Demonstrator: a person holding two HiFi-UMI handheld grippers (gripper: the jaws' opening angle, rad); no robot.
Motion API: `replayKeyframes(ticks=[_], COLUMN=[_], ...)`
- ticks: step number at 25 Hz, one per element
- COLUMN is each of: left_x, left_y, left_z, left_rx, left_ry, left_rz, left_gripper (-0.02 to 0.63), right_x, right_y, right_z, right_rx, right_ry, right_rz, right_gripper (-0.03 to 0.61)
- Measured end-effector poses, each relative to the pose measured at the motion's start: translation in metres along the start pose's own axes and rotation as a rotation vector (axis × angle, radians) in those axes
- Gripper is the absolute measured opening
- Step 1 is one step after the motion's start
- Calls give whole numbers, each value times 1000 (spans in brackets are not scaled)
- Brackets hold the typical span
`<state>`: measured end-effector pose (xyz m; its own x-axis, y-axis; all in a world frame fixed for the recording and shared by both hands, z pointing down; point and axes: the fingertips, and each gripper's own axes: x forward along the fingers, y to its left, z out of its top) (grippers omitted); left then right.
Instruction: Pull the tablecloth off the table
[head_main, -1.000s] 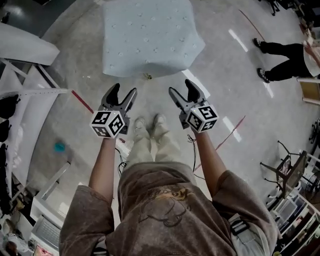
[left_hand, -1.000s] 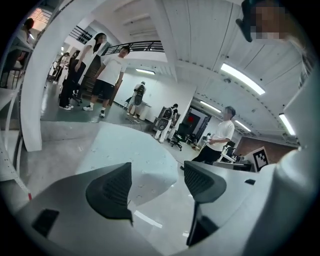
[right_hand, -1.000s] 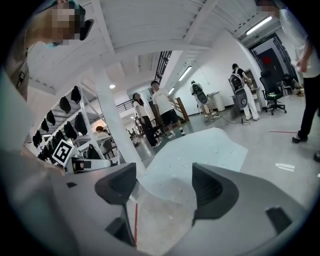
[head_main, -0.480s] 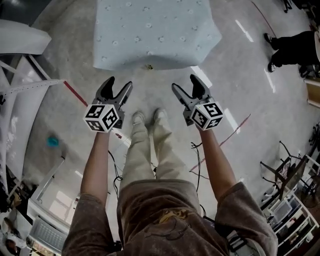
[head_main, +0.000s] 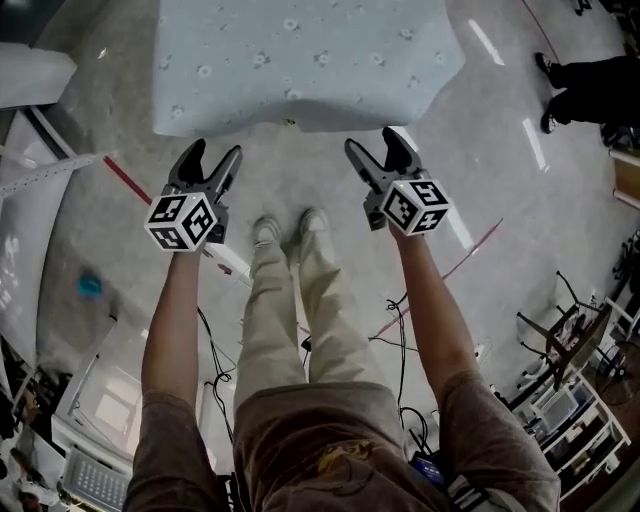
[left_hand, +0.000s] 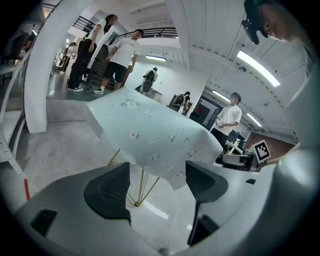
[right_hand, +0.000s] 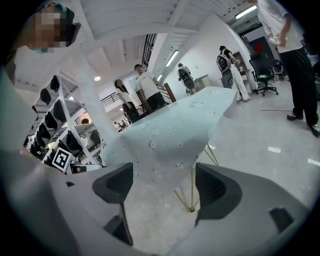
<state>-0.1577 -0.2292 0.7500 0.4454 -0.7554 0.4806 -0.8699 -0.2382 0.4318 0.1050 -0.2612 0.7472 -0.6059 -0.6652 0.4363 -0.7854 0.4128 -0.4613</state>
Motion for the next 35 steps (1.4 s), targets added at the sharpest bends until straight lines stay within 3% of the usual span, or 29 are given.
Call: replayKeyframes(ticks=[11, 15, 17, 24, 28, 35], left_x=[37, 47, 50, 51, 45, 20], left_y=[10, 2, -2, -3, -5, -17], left_z=[4, 10, 13, 22, 22, 21], left_rx=[68, 76, 62, -30, -69, -50], left_ry=[-14, -20, -35, -79, -103, -111], left_rz=[-85, -135, -151, -151, -175, -193], left_gripper=[342, 342, 342, 339, 266, 112], right_x=[32, 37, 38, 36, 34, 9], right_y=[-23, -16, -12, -12, -13, -1], right_z=[0, 4, 4, 9, 8, 5], right_rx=[61, 37, 29, 55, 77, 74], right_ry=[-45, -60, -68, -82, -91, -84], right_rz=[62, 102, 118, 118, 115, 146], right_gripper=[385, 318, 279, 262, 228, 93])
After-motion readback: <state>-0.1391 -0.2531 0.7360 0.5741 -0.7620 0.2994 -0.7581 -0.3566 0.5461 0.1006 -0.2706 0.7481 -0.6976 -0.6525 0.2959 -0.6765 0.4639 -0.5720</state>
